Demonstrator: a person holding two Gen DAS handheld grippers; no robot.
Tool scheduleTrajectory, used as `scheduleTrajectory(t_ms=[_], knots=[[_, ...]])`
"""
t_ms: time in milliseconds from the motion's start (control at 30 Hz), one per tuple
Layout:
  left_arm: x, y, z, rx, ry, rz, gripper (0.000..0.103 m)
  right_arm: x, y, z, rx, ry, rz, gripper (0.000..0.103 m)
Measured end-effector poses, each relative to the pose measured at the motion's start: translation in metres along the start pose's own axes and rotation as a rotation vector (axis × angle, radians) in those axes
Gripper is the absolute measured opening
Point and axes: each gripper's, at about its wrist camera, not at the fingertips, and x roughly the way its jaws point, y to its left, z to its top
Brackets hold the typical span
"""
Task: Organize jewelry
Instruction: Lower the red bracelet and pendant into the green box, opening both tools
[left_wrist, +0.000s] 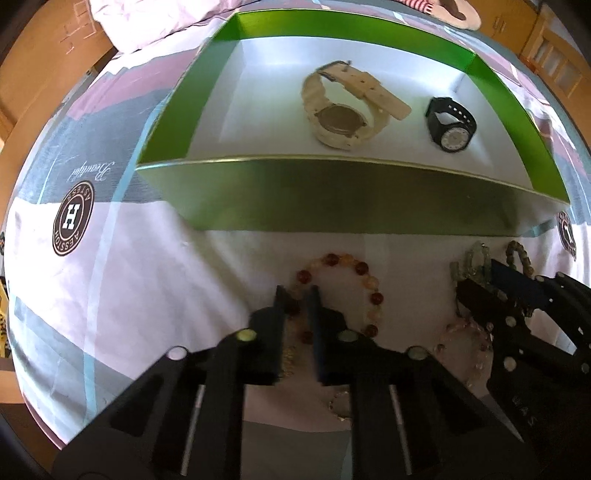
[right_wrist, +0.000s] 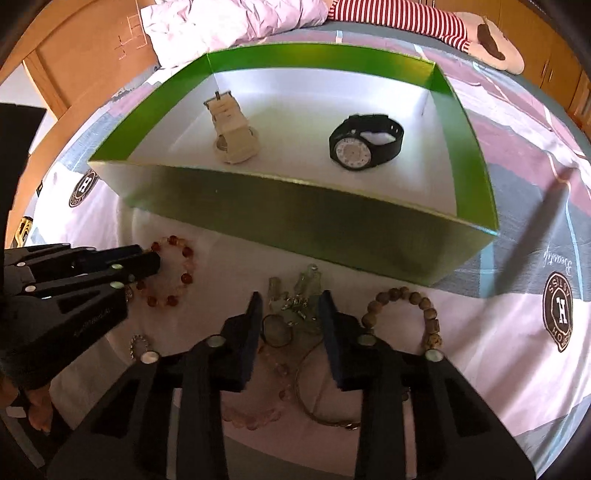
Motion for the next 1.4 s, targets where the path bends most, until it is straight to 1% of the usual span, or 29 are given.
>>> scheduleTrajectory(t_ms=[33,67,167,267,367,467,500,633,733,900,1000,1100,1167,1200,1233,1267,1300,1333,1367,1400], knots=[[-0.001,-0.001,0.000,0.010,-0.003,0.007,0.008,0.000,0.001,0.000,-0.007,0.000,0.002,0.015],[-0.001,-0.002,0.000,0.014,-0.004,0.008,0.008,-0.002,0.001,0.000,-0.011,-0.003,0.004,0.014],[-0.007,0.002,0.002,-0.002,-0.018,-0.020,0.008,-0.011,0.002,0.001,-0.007,-0.025,0.027,0.013],[-0.028,0.012,0.004,-0.026,-0.066,-0.067,0.008,-0.029,0.001,0.004,-0.002,-0.060,0.060,0.013],[-0.054,0.018,0.008,-0.042,-0.132,-0.128,0.008,-0.055,0.002,0.007,-0.007,-0.110,0.107,0.013],[-0.081,0.024,0.009,-0.051,-0.205,-0.181,0.008,-0.083,0.001,0.011,-0.018,-0.183,0.168,0.013],[-0.091,0.026,0.011,-0.054,-0.238,-0.198,0.007,-0.095,0.000,0.013,-0.018,-0.224,0.184,0.013],[-0.117,0.032,0.018,-0.069,-0.353,-0.218,0.007,-0.113,-0.014,0.024,0.033,-0.323,0.189,0.013],[-0.126,0.035,0.024,-0.089,-0.404,-0.228,0.007,-0.111,-0.031,0.029,0.094,-0.336,0.157,0.013],[-0.119,0.040,0.040,-0.124,-0.388,-0.224,0.008,-0.093,-0.061,0.037,0.193,-0.313,0.105,0.013],[-0.110,0.040,0.051,-0.140,-0.378,-0.201,0.008,-0.078,-0.063,0.041,0.213,-0.300,0.097,0.013],[-0.101,0.039,0.057,-0.137,-0.374,-0.181,0.008,-0.071,-0.065,0.044,0.220,-0.295,0.095,0.014],[-0.094,0.038,0.060,-0.131,-0.366,-0.174,0.008,-0.070,-0.067,0.044,0.229,-0.293,0.082,0.023],[-0.092,0.038,0.060,-0.135,-0.359,-0.175,0.010,-0.073,-0.068,0.042,0.236,-0.292,0.080,0.037],[-0.090,0.039,0.060,-0.143,-0.349,-0.183,0.011,-0.076,-0.070,0.041,0.247,-0.293,0.088,0.042],[-0.088,0.039,0.059,-0.147,-0.339,-0.192,0.015,-0.078,-0.071,0.040,0.253,-0.293,0.098,0.042],[-0.088,0.038,0.058,-0.146,-0.329,-0.201,0.023,-0.082,-0.072,0.039,0.253,-0.283,0.105,0.042],[-0.090,0.037,0.055,-0.140,-0.326,-0.211,0.027,-0.085,-0.072,0.038,0.251,-0.269,0.104,0.042],[-0.092,0.035,0.052,-0.134,-0.328,-0.214,0.034,-0.086,-0.073,0.036,0.249,-0.256,0.103,0.042],[-0.096,0.033,0.046,-0.118,-0.328,-0.220,0.038,-0.087,-0.073,0.032,0.243,-0.227,0.105,0.042]])
